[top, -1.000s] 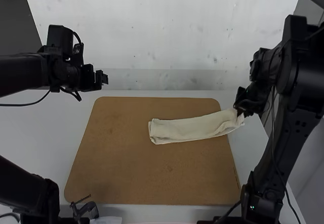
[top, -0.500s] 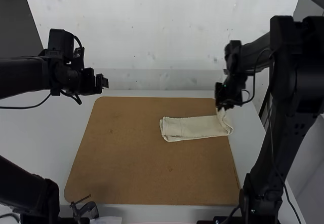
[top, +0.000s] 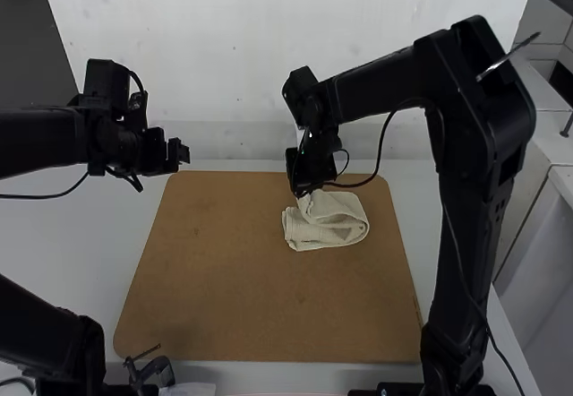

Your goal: Fold the towel.

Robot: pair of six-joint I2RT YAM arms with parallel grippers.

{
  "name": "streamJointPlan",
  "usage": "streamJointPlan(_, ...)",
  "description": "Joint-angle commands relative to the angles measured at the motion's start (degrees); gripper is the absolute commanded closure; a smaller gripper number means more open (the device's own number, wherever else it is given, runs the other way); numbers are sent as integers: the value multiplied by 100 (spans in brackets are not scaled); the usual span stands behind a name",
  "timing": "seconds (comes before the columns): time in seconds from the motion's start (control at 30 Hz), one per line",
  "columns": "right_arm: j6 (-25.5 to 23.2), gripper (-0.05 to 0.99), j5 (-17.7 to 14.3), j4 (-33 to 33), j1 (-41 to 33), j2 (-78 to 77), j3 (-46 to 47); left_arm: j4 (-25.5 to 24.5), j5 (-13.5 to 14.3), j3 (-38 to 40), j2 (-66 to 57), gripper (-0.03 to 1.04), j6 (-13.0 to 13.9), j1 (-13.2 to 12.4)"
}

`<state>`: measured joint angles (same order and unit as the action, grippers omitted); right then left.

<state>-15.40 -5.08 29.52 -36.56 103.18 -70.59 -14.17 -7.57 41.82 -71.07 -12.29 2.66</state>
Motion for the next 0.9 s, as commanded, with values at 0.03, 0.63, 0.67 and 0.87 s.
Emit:
streamJointPlan(0.03, -280, 92, -221, 80, -282, 221, -219, 81, -86, -34, 58, 0, 140, -125)
streamJointPlan(0.63, -341, 30, -327, -166, -80, -623, -245, 328, -174, -148, -74, 0, 148, -160)
streamJointPlan(0.67, -332, 30, -292, -157, -27, -720, -254, 372, -183, -175, -65, 0, 148, -169)
streamJointPlan(0.87, -297, 92, -309, -78, 158, -755, -43, 424, -201, -201, -65, 0, 148, -169)
